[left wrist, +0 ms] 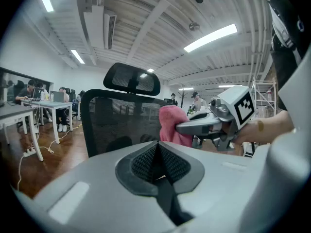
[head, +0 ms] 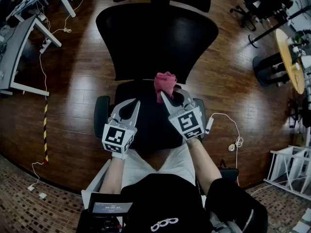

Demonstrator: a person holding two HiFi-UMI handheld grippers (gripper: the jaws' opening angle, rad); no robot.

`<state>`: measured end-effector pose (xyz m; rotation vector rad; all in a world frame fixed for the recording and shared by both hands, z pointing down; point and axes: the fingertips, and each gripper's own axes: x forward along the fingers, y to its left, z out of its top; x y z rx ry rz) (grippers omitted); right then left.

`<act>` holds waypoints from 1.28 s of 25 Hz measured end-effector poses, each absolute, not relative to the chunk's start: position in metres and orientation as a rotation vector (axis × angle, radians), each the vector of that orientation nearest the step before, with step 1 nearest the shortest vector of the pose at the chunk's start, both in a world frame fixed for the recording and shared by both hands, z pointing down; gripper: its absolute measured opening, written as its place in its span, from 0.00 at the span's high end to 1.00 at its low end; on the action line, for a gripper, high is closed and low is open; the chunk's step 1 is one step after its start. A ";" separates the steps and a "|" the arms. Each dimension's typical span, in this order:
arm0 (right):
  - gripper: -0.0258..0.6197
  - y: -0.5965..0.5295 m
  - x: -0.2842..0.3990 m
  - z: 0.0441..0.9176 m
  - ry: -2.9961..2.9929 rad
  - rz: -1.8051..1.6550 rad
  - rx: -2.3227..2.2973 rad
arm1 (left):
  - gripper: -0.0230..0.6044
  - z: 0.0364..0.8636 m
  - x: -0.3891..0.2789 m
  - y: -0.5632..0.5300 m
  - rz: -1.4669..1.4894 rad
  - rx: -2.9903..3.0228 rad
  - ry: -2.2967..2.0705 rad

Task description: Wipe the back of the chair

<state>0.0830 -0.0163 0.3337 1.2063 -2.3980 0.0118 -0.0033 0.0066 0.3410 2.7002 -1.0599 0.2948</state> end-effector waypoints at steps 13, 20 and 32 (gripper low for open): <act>0.90 -0.158 0.008 0.282 -2.458 -0.265 1.122 | 0.98 0.357 -0.032 -0.005 0.272 2.659 -1.108; 0.90 -0.213 -0.038 0.264 -2.451 -0.395 1.048 | 0.98 0.374 -0.045 -0.005 0.283 2.638 -1.111; 0.90 -0.259 -0.099 0.257 -2.510 -0.363 0.961 | 0.98 0.390 -0.050 -0.006 0.266 2.613 -1.101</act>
